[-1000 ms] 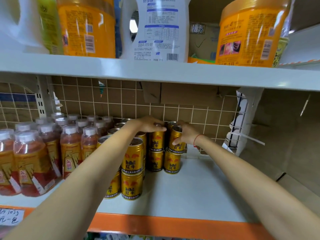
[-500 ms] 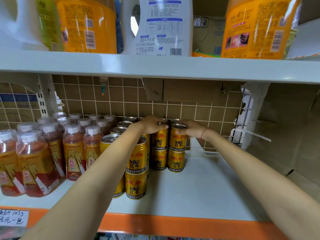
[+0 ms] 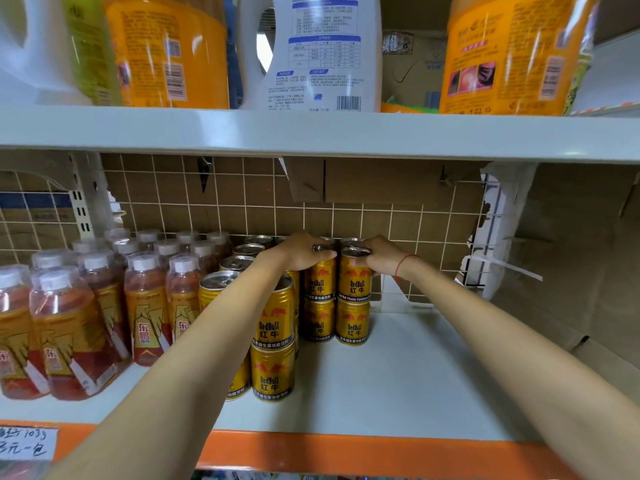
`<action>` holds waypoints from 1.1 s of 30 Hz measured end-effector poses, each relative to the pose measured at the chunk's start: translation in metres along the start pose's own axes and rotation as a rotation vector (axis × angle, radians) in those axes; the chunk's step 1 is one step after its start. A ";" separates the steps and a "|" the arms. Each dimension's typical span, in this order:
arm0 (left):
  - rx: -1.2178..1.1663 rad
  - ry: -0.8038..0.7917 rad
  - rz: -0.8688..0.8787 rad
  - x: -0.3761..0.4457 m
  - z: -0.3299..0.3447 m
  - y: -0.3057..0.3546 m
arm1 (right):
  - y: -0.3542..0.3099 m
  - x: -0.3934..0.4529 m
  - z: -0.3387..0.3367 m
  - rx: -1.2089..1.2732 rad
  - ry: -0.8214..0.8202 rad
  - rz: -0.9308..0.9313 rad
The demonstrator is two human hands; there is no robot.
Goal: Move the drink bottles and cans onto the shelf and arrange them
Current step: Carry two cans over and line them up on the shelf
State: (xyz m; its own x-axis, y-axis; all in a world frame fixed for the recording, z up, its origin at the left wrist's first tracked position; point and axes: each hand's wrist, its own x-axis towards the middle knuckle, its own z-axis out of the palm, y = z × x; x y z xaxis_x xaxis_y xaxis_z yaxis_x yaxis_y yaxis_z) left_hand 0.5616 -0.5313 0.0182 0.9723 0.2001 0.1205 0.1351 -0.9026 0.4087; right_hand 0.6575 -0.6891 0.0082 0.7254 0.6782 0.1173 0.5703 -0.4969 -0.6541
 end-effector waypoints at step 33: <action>-0.060 0.008 -0.027 0.002 0.001 0.002 | 0.007 0.001 -0.003 0.051 -0.012 0.002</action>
State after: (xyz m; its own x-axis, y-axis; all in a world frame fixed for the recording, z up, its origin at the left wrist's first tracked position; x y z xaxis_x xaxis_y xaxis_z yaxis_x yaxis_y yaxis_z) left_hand 0.5636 -0.5327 0.0186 0.9669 0.2274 0.1160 0.1494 -0.8725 0.4653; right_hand 0.6630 -0.6938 0.0065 0.7218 0.6838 0.1069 0.5481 -0.4704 -0.6916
